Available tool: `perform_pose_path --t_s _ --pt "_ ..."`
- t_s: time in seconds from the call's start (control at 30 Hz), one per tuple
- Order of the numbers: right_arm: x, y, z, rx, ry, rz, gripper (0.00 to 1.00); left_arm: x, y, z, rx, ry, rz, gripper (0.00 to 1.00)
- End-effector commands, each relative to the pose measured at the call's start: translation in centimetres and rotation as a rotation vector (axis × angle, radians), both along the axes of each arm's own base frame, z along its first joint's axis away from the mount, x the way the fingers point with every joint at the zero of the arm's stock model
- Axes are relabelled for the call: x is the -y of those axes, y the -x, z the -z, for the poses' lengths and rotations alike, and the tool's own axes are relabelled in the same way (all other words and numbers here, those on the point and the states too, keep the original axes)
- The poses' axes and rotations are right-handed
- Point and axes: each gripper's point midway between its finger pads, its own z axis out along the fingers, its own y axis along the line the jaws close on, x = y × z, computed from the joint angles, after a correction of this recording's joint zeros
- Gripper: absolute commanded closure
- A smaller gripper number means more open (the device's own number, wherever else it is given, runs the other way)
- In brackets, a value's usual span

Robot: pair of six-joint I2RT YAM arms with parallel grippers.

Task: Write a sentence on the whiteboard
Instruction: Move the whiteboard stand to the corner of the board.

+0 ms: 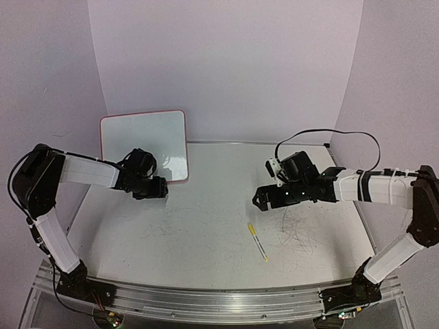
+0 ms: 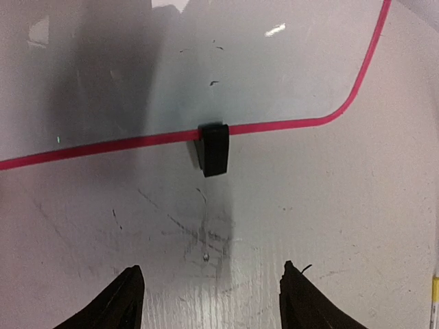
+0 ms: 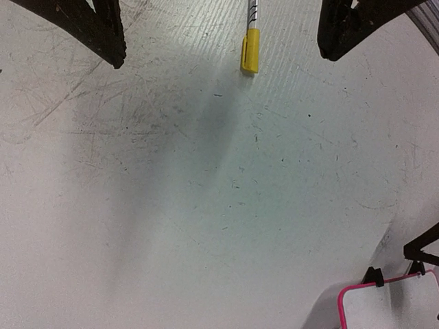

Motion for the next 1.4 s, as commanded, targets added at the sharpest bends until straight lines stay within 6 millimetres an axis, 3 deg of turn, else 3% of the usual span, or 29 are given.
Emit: perform_pose_path --t_s 0.0,0.23,0.4,0.57,0.73,0.9,1.17,1.37 --pt "0.3 -0.1 -0.9 0.036 -0.014 0.032 0.02 0.6 -3.9 -0.3 0.098 -0.045 -0.026 0.37" --pt "0.7 0.1 -0.4 0.037 -0.01 0.042 0.02 1.7 -6.2 1.5 0.118 -0.089 -0.017 0.56" --pt "0.4 0.2 -0.4 0.036 -0.028 0.041 0.02 2.1 -7.1 2.2 0.132 -0.109 -0.015 0.61" --pt "0.3 0.1 -0.8 0.049 -0.037 0.046 0.02 2.5 -7.5 3.1 0.124 -0.125 -0.009 0.71" --pt "-0.1 -0.2 -1.4 0.061 -0.061 0.049 0.02 3.0 -7.4 3.2 0.13 -0.135 -0.005 0.86" --pt "-0.3 -0.3 -1.7 0.068 -0.079 0.057 0.02 3.8 -6.9 3.0 0.132 -0.127 -0.009 0.94" --pt "-0.1 -0.5 -1.1 0.062 -0.089 0.096 0.02 8.7 -3.8 2.9 0.141 -0.096 0.0 0.99" --pt "0.9 -0.7 -1.1 0.074 -0.08 0.152 0.02 15.2 -0.7 3.7 0.148 -0.052 0.032 0.99"
